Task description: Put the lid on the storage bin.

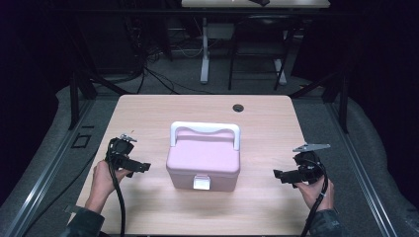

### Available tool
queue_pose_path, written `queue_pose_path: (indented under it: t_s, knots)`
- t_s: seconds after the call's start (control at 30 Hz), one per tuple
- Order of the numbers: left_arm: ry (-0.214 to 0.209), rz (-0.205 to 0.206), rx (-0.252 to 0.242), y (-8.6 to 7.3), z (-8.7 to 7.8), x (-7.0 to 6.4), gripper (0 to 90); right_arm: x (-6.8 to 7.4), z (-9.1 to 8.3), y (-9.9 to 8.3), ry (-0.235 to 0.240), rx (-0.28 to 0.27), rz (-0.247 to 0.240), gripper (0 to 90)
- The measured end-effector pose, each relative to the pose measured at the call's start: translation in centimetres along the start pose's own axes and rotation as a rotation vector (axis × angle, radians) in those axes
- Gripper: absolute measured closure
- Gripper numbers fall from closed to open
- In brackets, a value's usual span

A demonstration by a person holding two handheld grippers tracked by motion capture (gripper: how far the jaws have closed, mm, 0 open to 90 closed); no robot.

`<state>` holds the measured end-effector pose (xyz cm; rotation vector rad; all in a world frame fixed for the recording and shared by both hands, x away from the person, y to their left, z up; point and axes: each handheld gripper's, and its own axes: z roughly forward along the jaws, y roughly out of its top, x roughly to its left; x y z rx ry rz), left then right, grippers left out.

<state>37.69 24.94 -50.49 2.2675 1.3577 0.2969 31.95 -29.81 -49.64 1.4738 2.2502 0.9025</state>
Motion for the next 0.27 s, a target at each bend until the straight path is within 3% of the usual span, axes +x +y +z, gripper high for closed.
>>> queue_pose_path:
  t_s: [0.27]
  knots:
    - [0.002,-0.001,0.006,-0.04,0.59,0.17,0.1,-0.56,0.59,-0.14,-0.012,0.000,0.005,0.0]
